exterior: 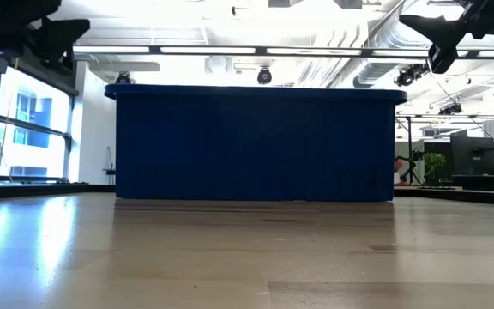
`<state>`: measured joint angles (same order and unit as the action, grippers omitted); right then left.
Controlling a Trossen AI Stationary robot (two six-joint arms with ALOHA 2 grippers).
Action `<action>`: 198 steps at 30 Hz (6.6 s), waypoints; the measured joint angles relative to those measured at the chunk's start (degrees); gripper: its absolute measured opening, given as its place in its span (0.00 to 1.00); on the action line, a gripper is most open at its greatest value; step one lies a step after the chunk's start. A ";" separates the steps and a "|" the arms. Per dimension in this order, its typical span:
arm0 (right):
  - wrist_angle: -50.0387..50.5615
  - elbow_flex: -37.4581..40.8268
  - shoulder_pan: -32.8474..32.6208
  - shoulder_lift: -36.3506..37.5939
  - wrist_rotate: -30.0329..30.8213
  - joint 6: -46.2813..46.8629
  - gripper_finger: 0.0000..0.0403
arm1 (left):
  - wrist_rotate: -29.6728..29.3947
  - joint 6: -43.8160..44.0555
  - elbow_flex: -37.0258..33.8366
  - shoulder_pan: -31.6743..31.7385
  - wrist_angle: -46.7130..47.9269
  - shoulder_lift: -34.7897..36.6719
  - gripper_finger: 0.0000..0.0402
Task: Pick and place slides into bin
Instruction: Return to Home Position
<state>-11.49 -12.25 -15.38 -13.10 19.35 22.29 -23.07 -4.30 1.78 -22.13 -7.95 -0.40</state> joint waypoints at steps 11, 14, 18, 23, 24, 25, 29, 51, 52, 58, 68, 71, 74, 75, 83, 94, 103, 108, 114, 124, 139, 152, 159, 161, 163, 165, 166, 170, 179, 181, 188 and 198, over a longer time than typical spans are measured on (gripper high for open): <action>-1.33 0.00 0.00 -0.02 -0.20 -0.85 0.44 | -1.32 -6.85 0.00 0.00 -1.09 0.00 0.50; -1.33 0.00 0.00 -0.02 -0.55 -1.34 0.44 | -1.98 -7.47 0.00 0.00 -0.71 0.00 0.50; -0.93 0.00 0.00 -0.04 -1.70 0.18 0.44 | -2.01 -7.47 0.00 0.00 -0.66 0.00 0.50; 0.09 0.00 0.09 0.10 -2.89 0.91 0.44 | -2.01 -7.47 0.00 0.00 -0.34 0.00 0.50; 1.06 0.00 0.19 0.36 -2.90 1.30 0.44 | -1.99 -7.46 0.00 0.00 -0.36 0.00 0.50; 1.76 0.00 0.33 0.70 -3.00 1.78 0.44 | -2.01 -7.47 0.00 0.00 -0.36 0.00 0.50; 2.06 0.00 0.39 2.75 -4.90 2.08 0.44 | -2.01 -7.46 0.00 0.00 -0.36 0.00 0.50; 10.38 0.00 0.39 8.07 -3.31 3.69 0.44 | -2.01 -7.43 0.00 0.00 2.59 0.02 0.50; 10.72 0.00 0.39 8.07 -3.54 4.38 0.44 | -2.01 -7.43 0.00 0.00 2.60 0.02 0.50; 10.67 0.00 0.39 7.88 -3.37 3.00 0.44 | -2.01 -7.43 0.00 0.00 2.59 0.02 0.50; 10.16 0.00 0.39 7.89 -4.16 0.75 0.44 | -2.01 -7.43 0.00 0.00 2.59 0.02 0.50; 9.92 0.00 0.39 7.89 -5.07 1.83 0.44 | -2.01 -7.43 0.00 0.00 2.59 0.02 0.50; 9.90 0.00 0.39 7.87 -5.16 3.03 0.44 | -2.00 -7.43 0.00 0.00 2.59 0.02 0.50; 9.90 0.00 0.39 7.89 -5.27 3.19 0.44 | -2.01 -7.43 0.00 0.00 2.59 0.02 0.50; 9.25 0.00 0.39 7.89 -8.41 4.49 0.44 | -2.01 -7.43 0.00 0.00 2.58 0.02 0.50; 14.70 0.00 0.37 7.89 -8.36 0.42 0.44 | -2.00 -7.43 0.00 -0.01 2.59 0.02 0.50; 11.90 0.00 0.37 8.00 -9.50 -1.81 0.44 | -1.99 -7.43 0.00 0.00 2.58 0.02 0.50; 1.61 3.81 0.37 8.02 -10.73 -4.28 0.44 | -2.00 -7.43 0.00 0.00 2.57 0.02 0.50; -15.86 11.30 0.35 7.99 -15.58 -5.84 0.44 | -2.01 -7.43 0.00 0.00 2.56 0.02 0.50; -5.58 9.44 0.37 7.87 -12.30 -2.43 0.44 | -2.00 -7.41 0.00 0.00 4.04 0.00 0.50; 5.40 9.46 0.39 7.89 -9.88 -0.12 0.44 | -2.00 -7.43 0.00 -0.02 5.58 0.00 0.50; 14.63 9.46 0.37 7.89 -6.88 0.44 0.44 | -1.99 -7.43 0.00 0.00 5.56 0.00 0.50; 15.32 9.46 0.36 7.89 -6.79 4.68 0.44 | -1.98 -7.42 0.00 -0.01 5.56 0.00 0.50; 15.34 9.44 0.36 7.88 -6.83 4.46 0.44 | -2.00 -7.43 0.00 -0.02 5.56 0.00 0.50; 15.36 9.45 0.37 7.89 -6.87 4.72 0.44 | -1.98 -7.43 0.00 -0.02 5.56 0.00 0.50; 15.37 9.46 0.37 7.89 -6.85 4.67 0.44 | -1.99 -7.43 0.00 -0.02 5.56 0.00 0.50; 15.37 9.45 0.36 7.89 -6.85 4.59 0.44 | -2.01 -7.43 0.00 -0.01 5.56 0.01 0.50; 15.39 9.44 0.37 7.89 -6.85 4.68 0.44 | -2.00 -7.43 0.00 0.00 5.56 0.00 0.50; 15.43 9.44 0.37 7.89 -6.85 4.70 0.44 | -2.00 -7.43 0.00 -0.01 5.56 0.00 0.50; 15.43 9.44 0.36 7.89 -6.87 4.70 0.44 | -2.01 -7.43 0.00 -0.02 5.56 0.00 0.50; 15.45 9.44 0.37 7.89 -6.86 4.70 0.44 | -1.99 -7.43 0.00 0.00 5.55 0.00 0.50; 15.45 9.44 0.37 7.89 -6.88 4.70 0.44 | -1.98 -7.43 0.00 -0.01 5.55 0.00 0.50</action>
<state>3.97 -2.81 -15.00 -5.21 12.47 26.98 -25.06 -11.73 1.78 -22.14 -2.41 -0.40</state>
